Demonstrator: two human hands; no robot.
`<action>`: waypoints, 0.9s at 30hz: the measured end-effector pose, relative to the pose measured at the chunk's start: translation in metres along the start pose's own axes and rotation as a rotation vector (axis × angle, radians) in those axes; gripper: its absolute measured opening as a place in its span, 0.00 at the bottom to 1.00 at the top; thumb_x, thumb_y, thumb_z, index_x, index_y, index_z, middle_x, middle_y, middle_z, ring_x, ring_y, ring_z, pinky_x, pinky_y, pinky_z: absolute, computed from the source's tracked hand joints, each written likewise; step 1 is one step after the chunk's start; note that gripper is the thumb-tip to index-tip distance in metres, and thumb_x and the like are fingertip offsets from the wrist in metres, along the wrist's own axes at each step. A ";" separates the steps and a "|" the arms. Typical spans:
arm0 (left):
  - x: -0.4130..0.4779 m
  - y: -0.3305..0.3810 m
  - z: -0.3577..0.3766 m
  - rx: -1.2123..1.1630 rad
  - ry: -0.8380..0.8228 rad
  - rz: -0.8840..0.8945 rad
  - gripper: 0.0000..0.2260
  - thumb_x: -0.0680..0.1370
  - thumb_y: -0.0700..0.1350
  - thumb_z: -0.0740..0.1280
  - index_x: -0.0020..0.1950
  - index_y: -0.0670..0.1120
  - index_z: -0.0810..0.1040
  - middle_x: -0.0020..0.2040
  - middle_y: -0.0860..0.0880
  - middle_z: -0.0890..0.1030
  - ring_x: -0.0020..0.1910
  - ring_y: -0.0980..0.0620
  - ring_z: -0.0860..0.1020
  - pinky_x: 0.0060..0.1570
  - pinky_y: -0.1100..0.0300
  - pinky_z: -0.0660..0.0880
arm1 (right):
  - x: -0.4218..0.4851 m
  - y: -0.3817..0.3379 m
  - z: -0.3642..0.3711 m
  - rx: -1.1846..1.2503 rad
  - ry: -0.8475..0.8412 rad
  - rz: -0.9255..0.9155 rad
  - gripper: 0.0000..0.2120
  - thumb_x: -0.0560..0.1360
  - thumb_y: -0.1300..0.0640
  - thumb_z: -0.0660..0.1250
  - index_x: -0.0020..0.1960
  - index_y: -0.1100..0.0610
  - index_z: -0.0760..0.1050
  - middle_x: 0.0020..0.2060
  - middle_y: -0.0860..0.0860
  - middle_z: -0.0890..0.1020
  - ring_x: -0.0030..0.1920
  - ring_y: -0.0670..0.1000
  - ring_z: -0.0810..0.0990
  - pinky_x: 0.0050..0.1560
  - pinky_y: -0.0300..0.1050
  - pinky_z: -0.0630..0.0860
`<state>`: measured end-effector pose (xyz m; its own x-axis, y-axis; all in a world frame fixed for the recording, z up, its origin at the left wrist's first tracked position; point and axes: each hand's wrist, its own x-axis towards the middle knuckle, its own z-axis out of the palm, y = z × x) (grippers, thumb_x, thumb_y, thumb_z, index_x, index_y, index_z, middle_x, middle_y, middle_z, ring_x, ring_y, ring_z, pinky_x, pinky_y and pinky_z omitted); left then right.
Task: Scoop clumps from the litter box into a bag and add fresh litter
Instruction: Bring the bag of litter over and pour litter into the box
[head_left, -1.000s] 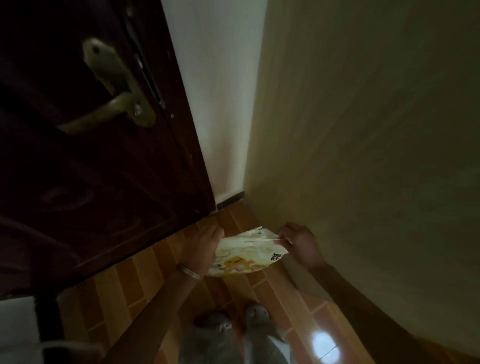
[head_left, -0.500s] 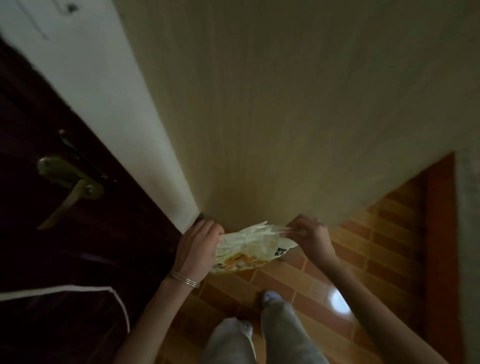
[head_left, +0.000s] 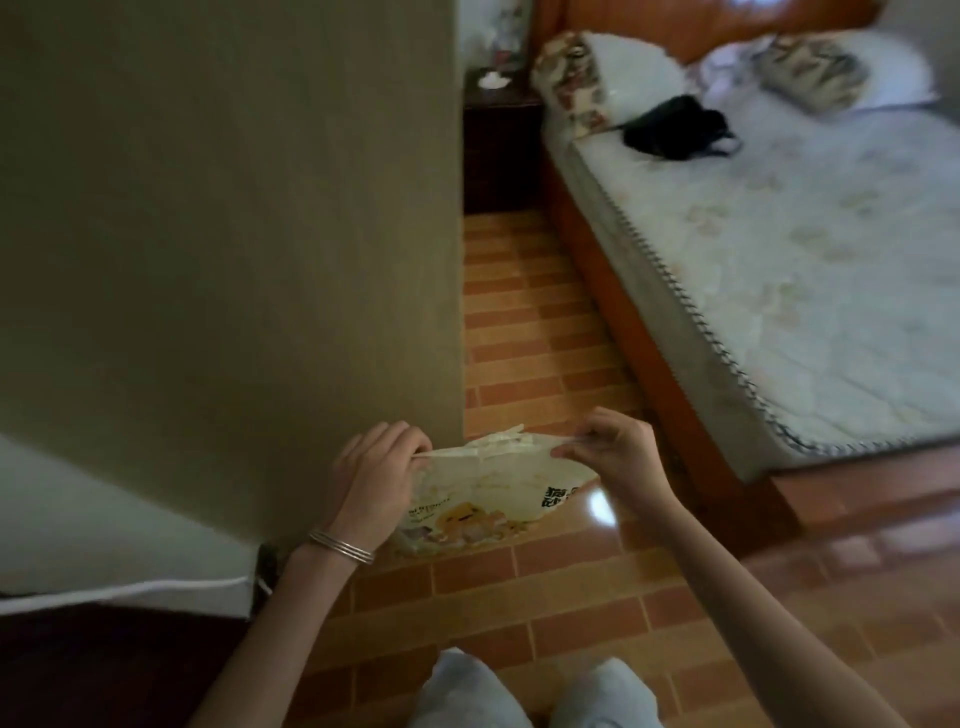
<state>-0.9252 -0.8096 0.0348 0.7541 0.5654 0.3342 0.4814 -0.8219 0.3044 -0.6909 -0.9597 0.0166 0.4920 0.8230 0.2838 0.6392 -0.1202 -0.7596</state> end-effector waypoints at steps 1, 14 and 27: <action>0.009 0.013 0.005 -0.017 -0.014 0.037 0.09 0.68 0.39 0.74 0.38 0.49 0.75 0.36 0.54 0.76 0.37 0.53 0.74 0.35 0.61 0.66 | -0.007 0.005 -0.015 -0.019 0.029 0.025 0.11 0.61 0.53 0.78 0.32 0.50 0.75 0.29 0.41 0.75 0.31 0.42 0.74 0.31 0.31 0.67; 0.105 0.228 0.101 -0.193 -0.114 0.561 0.09 0.75 0.50 0.57 0.40 0.49 0.75 0.34 0.55 0.74 0.32 0.58 0.68 0.30 0.70 0.62 | -0.130 0.078 -0.222 -0.125 0.456 0.309 0.07 0.60 0.55 0.78 0.33 0.53 0.80 0.31 0.43 0.79 0.34 0.41 0.77 0.34 0.29 0.70; 0.138 0.458 0.181 -0.322 -0.143 0.855 0.10 0.73 0.51 0.58 0.39 0.49 0.75 0.35 0.54 0.76 0.34 0.52 0.75 0.29 0.59 0.71 | -0.255 0.133 -0.380 -0.283 0.758 0.517 0.06 0.61 0.58 0.79 0.33 0.56 0.81 0.30 0.40 0.77 0.35 0.38 0.76 0.35 0.28 0.68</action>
<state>-0.5200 -1.1210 0.0591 0.8543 -0.2562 0.4523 -0.3954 -0.8851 0.2456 -0.5070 -1.3966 0.0651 0.9411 0.0643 0.3319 0.3060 -0.5794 -0.7554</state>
